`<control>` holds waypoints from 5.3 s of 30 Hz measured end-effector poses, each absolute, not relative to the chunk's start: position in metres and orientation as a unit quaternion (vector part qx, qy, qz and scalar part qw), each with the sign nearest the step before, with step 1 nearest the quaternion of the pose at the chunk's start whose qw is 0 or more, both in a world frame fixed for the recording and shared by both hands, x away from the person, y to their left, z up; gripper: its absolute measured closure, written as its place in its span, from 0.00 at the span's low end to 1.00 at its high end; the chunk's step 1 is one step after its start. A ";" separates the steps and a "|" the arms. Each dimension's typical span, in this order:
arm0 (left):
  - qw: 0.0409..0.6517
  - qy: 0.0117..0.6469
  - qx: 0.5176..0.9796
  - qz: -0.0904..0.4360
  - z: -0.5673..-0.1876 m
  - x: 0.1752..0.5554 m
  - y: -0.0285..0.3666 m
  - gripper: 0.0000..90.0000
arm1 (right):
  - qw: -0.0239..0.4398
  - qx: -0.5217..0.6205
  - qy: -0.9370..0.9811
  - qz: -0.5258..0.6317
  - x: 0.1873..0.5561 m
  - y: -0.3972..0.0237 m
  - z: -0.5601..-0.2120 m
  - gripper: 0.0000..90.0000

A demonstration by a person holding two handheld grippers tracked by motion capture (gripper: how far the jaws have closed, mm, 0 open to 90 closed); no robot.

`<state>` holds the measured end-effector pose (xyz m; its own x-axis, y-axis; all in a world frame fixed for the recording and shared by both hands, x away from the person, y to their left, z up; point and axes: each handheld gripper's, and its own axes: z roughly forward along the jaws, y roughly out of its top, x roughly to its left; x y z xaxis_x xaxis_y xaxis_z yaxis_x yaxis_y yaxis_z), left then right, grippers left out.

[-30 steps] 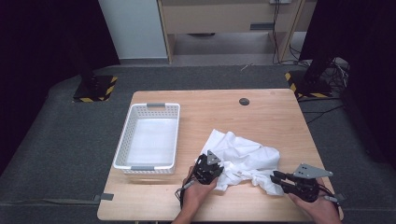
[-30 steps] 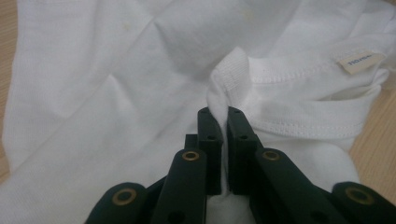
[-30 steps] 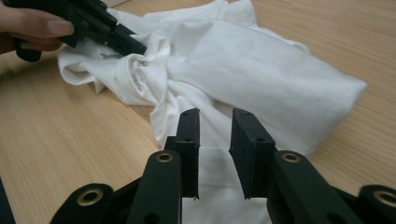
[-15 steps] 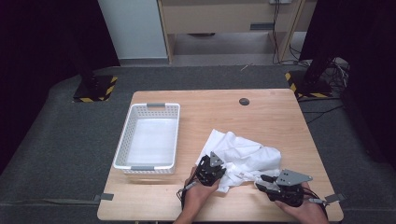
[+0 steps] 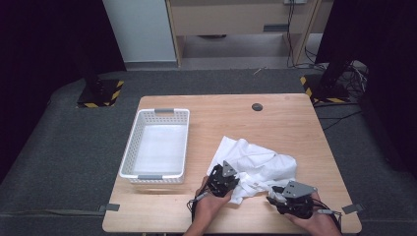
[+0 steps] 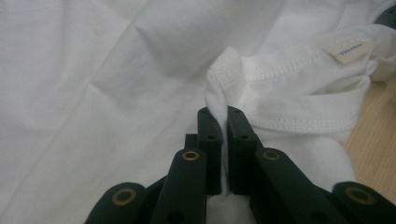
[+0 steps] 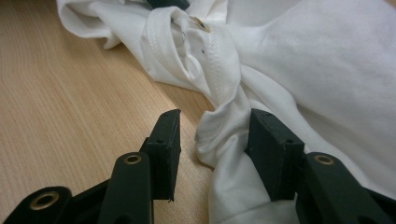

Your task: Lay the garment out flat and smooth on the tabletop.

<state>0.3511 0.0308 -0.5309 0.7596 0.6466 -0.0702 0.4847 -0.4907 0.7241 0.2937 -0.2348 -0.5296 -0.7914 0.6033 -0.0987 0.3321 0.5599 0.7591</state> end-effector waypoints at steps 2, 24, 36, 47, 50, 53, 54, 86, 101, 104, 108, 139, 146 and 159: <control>0.381 0.328 0.858 0.105 -0.531 0.350 0.030 0.97 | 0.172 0.272 0.867 0.379 0.295 -0.235 -0.532 0.61; 0.383 0.314 0.863 0.103 -0.531 0.336 0.024 0.97 | 0.101 0.286 0.878 0.369 0.297 -0.244 -0.529 0.91; 0.405 0.303 0.856 0.104 -0.509 0.323 0.030 0.97 | 0.085 0.264 0.866 0.417 0.295 -0.248 -0.504 0.91; 0.460 0.307 0.821 0.141 -0.481 0.319 0.040 0.97 | 0.072 0.287 0.831 0.472 0.298 -0.264 -0.492 0.91; 0.470 0.310 0.812 0.154 -0.475 0.321 0.041 0.97 | 0.065 0.284 0.825 0.485 0.298 -0.265 -0.489 0.91; 0.474 0.316 0.806 0.161 -0.469 0.329 0.040 0.97 | 0.057 0.288 0.811 0.506 0.299 -0.267 -0.485 0.91; 0.472 0.318 0.806 0.163 -0.469 0.333 0.039 0.97 | 0.056 0.292 0.806 0.512 0.300 -0.268 -0.485 0.91; 0.379 0.348 0.849 0.119 -0.531 0.377 0.026 0.97 | 0.112 0.396 0.825 0.387 0.329 -0.280 -0.525 0.87; 0.387 0.338 0.849 0.122 -0.529 0.359 0.028 0.95 | 0.142 0.394 0.819 0.393 0.333 -0.282 -0.521 0.94; 0.401 0.351 0.836 0.128 -0.527 0.359 0.031 0.95 | 0.157 0.401 0.815 0.388 0.338 -0.278 -0.523 0.94; 0.400 0.362 0.830 0.144 -0.523 0.360 0.036 0.83 | 0.180 0.414 0.803 0.389 0.338 -0.276 -0.525 0.81; 0.379 0.323 0.849 0.178 -0.498 0.272 0.028 0.51 | 0.146 0.468 0.810 0.322 0.267 -0.293 -0.510 0.47; 0.361 0.301 0.863 0.186 -0.511 0.275 0.019 0.68 | 0.138 0.437 0.840 0.290 0.265 -0.287 -0.517 0.69; 0.416 0.317 0.832 0.184 -0.484 0.275 0.037 0.99 | 0.133 0.468 0.807 0.334 0.270 -0.322 -0.498 0.98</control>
<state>0.2748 0.0371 -0.4837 0.7304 0.6816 0.0427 0.3749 -0.4524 0.8092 0.2698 -0.3220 -0.4980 -0.5268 0.8443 0.0982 0.6665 0.3387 0.6641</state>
